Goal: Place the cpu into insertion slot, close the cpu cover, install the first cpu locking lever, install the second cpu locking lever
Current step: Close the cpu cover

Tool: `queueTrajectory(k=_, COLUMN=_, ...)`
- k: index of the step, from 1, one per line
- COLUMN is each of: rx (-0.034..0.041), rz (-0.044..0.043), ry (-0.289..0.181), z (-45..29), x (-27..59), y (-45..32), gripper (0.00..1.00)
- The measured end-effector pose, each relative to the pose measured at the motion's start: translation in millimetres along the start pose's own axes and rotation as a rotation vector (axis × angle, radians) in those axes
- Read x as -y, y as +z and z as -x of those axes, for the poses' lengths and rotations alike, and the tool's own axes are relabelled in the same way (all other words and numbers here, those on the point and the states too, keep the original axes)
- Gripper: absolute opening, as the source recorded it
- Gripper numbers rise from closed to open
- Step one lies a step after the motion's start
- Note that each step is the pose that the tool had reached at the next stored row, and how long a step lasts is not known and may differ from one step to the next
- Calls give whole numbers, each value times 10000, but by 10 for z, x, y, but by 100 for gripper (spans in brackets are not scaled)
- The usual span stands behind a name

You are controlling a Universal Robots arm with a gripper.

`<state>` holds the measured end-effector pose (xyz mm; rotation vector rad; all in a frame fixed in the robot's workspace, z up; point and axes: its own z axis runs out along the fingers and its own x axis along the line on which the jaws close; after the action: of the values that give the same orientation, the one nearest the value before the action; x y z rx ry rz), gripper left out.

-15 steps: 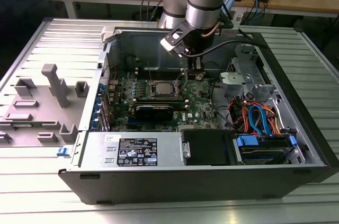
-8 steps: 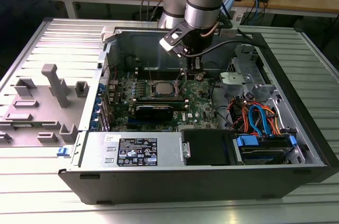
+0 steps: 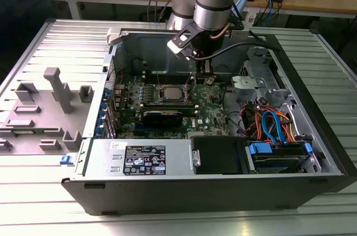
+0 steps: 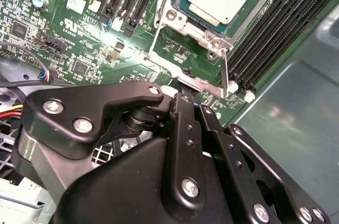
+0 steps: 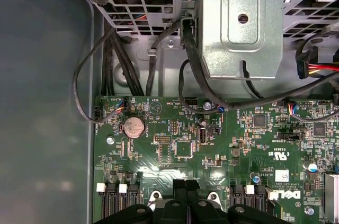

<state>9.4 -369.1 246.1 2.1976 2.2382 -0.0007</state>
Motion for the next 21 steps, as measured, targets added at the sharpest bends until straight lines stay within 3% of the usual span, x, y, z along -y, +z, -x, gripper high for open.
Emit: queueTrajectory(k=21, rx=1, rz=0, ry=0, z=-2, x=92, y=0, gripper=11)
